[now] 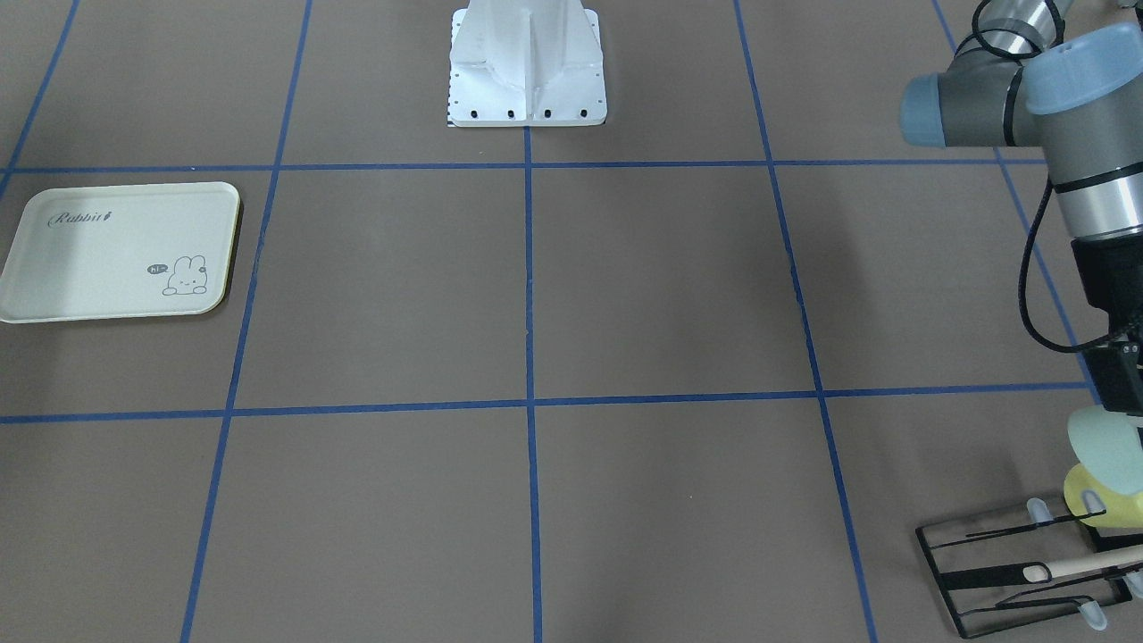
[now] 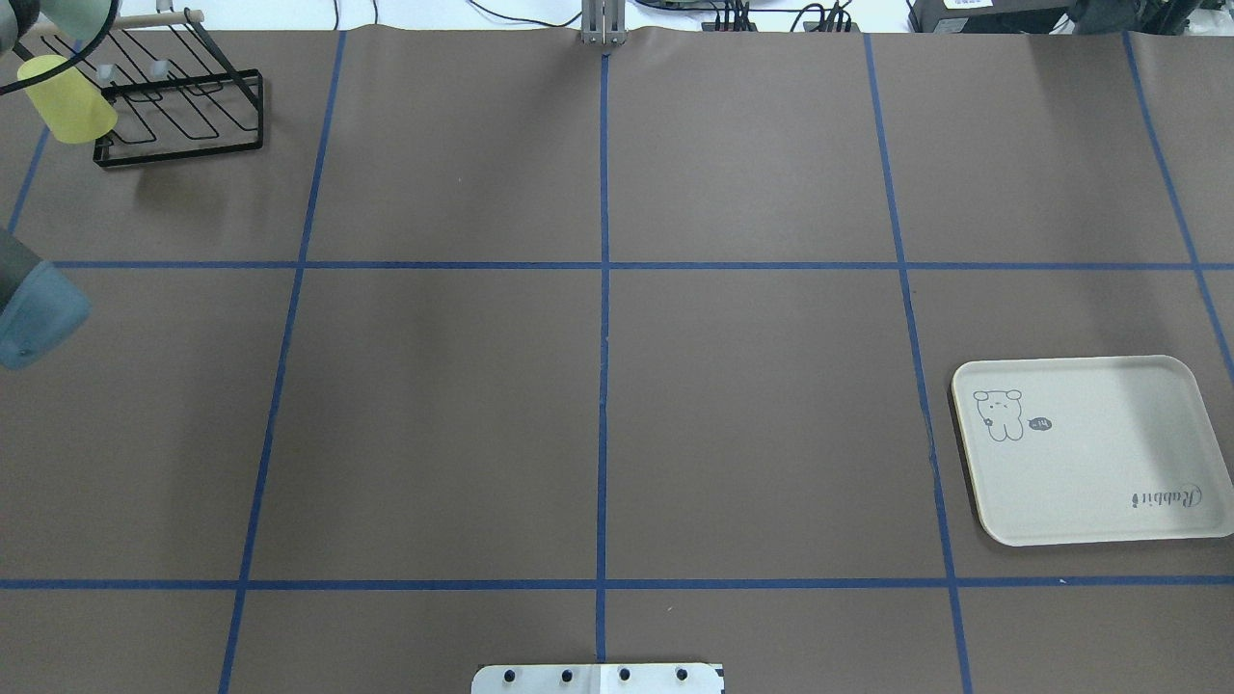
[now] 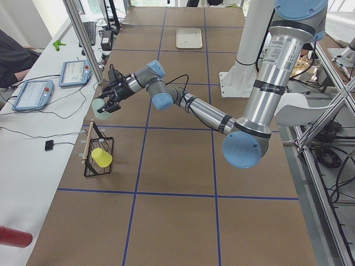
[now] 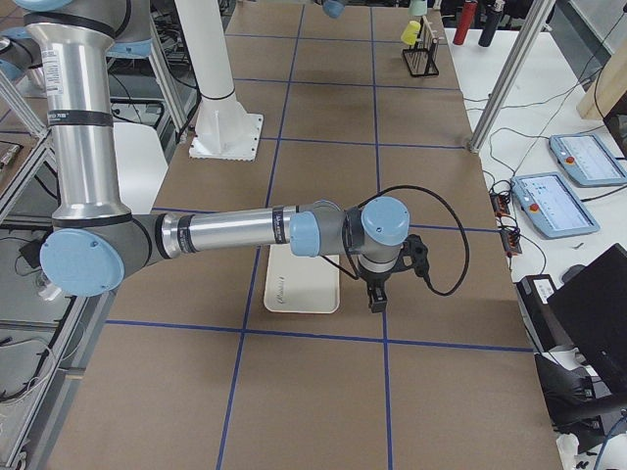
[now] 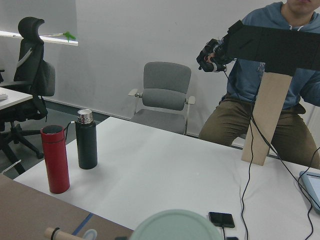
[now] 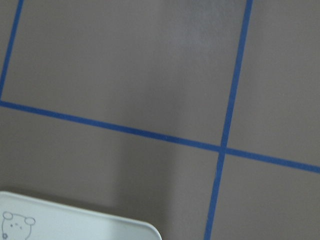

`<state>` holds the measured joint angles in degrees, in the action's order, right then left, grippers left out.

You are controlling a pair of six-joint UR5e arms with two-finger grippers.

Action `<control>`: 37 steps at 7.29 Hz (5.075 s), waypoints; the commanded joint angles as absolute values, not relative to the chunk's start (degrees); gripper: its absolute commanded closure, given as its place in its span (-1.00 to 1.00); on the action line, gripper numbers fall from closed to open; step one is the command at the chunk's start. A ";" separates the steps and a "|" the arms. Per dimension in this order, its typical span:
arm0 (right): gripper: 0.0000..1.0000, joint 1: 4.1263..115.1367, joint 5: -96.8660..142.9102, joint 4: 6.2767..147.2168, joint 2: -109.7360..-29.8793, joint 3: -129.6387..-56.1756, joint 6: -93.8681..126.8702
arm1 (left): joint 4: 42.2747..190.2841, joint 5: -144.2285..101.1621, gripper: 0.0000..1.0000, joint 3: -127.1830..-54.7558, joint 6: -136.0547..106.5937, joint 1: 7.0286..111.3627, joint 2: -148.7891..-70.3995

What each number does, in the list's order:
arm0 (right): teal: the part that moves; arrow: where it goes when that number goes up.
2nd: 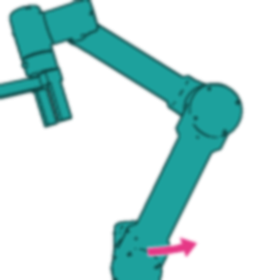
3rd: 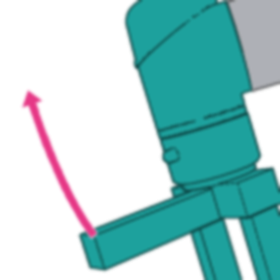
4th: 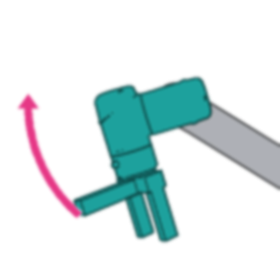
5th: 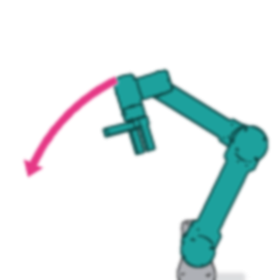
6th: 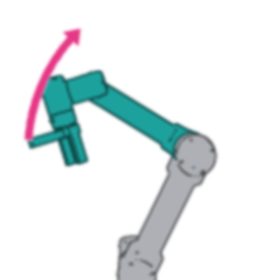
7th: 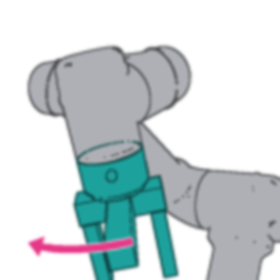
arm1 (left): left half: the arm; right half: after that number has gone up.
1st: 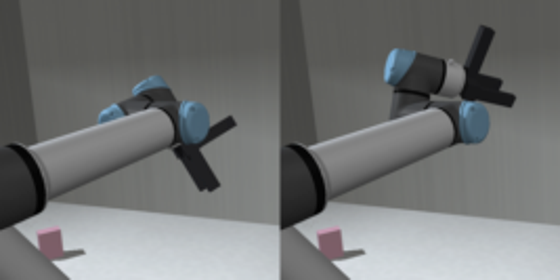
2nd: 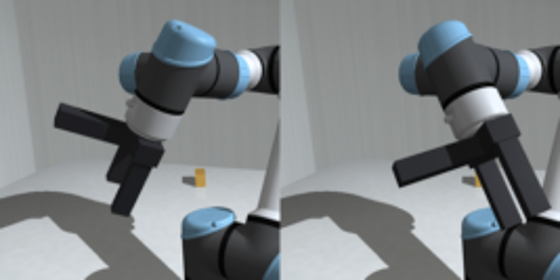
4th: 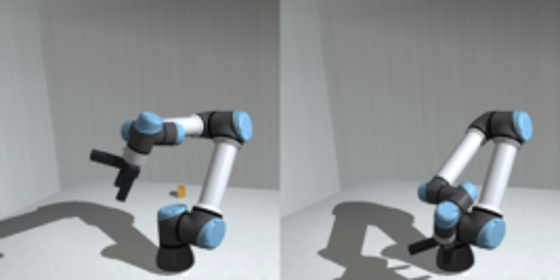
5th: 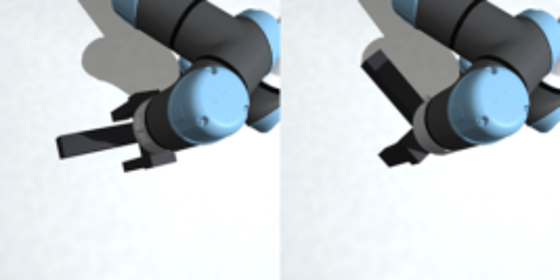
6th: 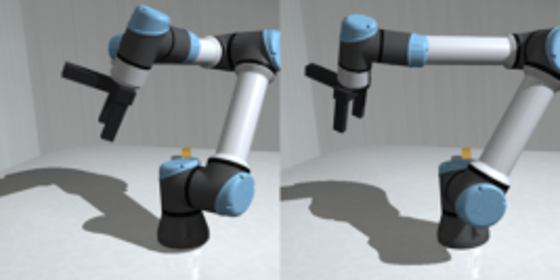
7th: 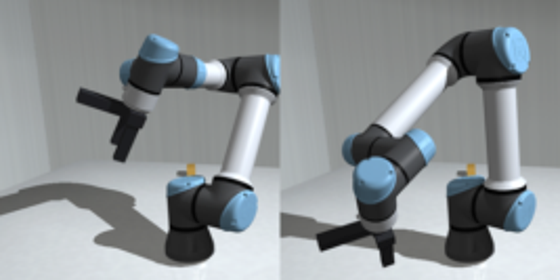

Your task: Left arm grabs green cup and hands to right arm on tray

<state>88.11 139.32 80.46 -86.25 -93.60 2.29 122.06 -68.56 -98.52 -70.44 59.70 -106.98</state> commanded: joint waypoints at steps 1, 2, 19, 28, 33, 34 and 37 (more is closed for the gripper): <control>-1.00 83.70 137.99 55.91 -83.08 -87.13 21.78 | 121.91 -68.55 0.76 -98.09 -73.71 58.98 -107.31; -1.00 81.06 138.08 51.11 -81.14 -87.36 33.37 | 121.90 -68.64 0.76 -98.35 -77.92 58.71 -107.66; -0.98 38.77 111.20 -3.94 -62.84 -88.68 101.34 | 113.64 -129.19 0.80 -106.26 -150.17 48.69 -124.63; -0.89 36.74 109.16 -4.22 -61.70 -88.15 100.63 | 113.73 -134.47 0.81 -105.03 -159.78 48.26 -126.21; -0.80 34.98 108.72 -4.13 -61.35 -87.98 99.76 | 114.78 -134.56 0.81 -104.94 -162.59 47.99 -126.30; -0.79 34.63 108.11 -4.04 -61.26 -87.89 99.67 | 116.00 -134.56 0.81 -104.94 -163.64 47.99 -126.21; -0.70 34.63 107.06 -4.04 -61.17 -87.80 99.67 | 116.45 -134.56 0.81 -105.12 -163.92 46.94 -126.21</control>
